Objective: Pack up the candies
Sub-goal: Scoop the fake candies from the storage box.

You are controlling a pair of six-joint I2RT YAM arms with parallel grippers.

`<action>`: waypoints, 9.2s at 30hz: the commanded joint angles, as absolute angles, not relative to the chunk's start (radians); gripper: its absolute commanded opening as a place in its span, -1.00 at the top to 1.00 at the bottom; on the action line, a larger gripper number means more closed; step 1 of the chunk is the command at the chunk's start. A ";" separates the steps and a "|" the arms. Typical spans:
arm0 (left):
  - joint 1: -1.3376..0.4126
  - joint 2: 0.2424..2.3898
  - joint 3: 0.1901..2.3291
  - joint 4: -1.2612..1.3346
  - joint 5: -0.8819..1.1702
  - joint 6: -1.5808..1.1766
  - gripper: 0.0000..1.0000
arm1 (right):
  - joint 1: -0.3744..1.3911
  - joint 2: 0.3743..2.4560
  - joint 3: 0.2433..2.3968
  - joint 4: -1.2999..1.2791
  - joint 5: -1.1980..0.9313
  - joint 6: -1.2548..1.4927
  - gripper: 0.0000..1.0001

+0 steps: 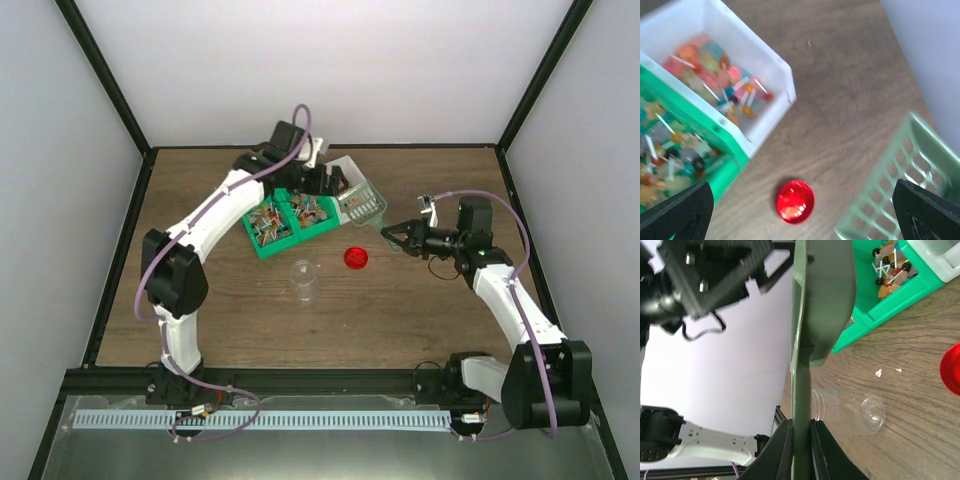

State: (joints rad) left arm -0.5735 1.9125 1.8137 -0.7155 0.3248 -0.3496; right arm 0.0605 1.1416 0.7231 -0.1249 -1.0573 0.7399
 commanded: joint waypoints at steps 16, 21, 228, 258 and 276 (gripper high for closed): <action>-0.448 1.903 1.682 -0.407 1.017 -0.294 -0.54 | 0.083 1.284 0.915 -0.213 -1.162 0.532 0.88; -0.448 1.985 1.748 -0.447 1.080 -0.285 -0.18 | 0.083 1.338 0.972 -0.219 -1.204 0.489 0.88; -0.476 2.301 1.799 -0.665 0.030 -0.812 0.92 | 0.194 2.267 1.590 -0.229 -0.741 1.383 0.99; -0.472 2.311 1.830 -0.618 -0.018 -0.878 0.92 | 0.183 2.202 2.025 -0.982 -0.527 1.223 0.99; -0.482 2.287 1.798 -0.615 -0.068 -0.910 0.92 | 0.185 2.289 2.198 -1.274 -0.401 1.206 0.99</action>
